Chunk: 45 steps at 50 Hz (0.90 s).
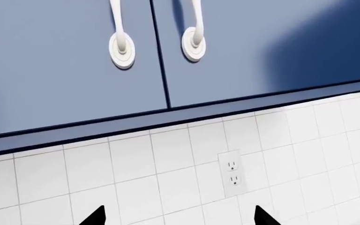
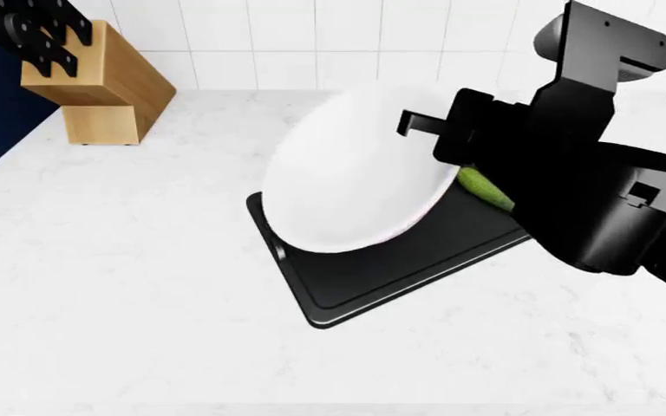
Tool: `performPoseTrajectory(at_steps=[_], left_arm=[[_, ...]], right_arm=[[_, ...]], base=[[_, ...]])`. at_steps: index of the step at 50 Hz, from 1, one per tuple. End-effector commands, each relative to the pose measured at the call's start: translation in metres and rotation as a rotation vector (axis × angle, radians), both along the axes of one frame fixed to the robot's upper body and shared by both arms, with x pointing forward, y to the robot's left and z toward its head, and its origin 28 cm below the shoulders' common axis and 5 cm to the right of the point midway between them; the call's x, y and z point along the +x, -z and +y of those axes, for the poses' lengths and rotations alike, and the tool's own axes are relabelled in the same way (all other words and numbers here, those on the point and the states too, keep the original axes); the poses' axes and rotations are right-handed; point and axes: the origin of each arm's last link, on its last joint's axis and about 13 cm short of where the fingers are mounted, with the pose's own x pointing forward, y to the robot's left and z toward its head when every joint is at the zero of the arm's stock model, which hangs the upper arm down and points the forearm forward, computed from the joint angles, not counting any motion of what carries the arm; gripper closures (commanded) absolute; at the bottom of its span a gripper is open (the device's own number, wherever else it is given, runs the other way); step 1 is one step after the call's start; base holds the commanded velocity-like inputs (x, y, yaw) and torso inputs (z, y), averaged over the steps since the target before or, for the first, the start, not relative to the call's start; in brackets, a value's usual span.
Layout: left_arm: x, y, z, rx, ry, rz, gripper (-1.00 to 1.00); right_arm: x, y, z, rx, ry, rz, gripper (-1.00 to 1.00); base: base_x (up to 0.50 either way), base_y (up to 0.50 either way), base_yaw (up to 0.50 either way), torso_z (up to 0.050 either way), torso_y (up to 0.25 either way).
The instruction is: Place the two vegetables and bowl onto the tray for setting up a vegetable dip station.
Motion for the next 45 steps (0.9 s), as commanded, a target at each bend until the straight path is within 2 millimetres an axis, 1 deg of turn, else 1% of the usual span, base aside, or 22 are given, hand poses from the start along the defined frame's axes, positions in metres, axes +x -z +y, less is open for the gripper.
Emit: performPoseTrajectory(at_steps=[1,22,34,45], left_arm=[[0.0,0.001,0.0,0.0,-0.001,0.0,-1.0],[0.0,0.0,0.0,0.002,-0.001,0.003,-1.0],[0.0,0.001,0.0,0.003,0.0,0.004,-1.0],[0.0,0.001,0.0,0.002,0.001,0.004,-1.0]], right_arm=[[-0.003,0.001,-0.001,0.009,0.005,-0.012,1.0],[-0.014,0.0,-0.001,0.023,0.007,-0.027,1.0],[-0.016,0.008,0.0,0.028,0.006,-0.009,1.0],[-0.013,0.017,-0.001,0.03,0.012,0.017,1.0]], base=[[0.0,0.0,0.0,0.0,0.0],[0.0,0.0,0.0,0.0,0.0],[0.0,0.0,0.0,0.0,0.0],[0.0,0.0,0.0,0.0,0.001]])
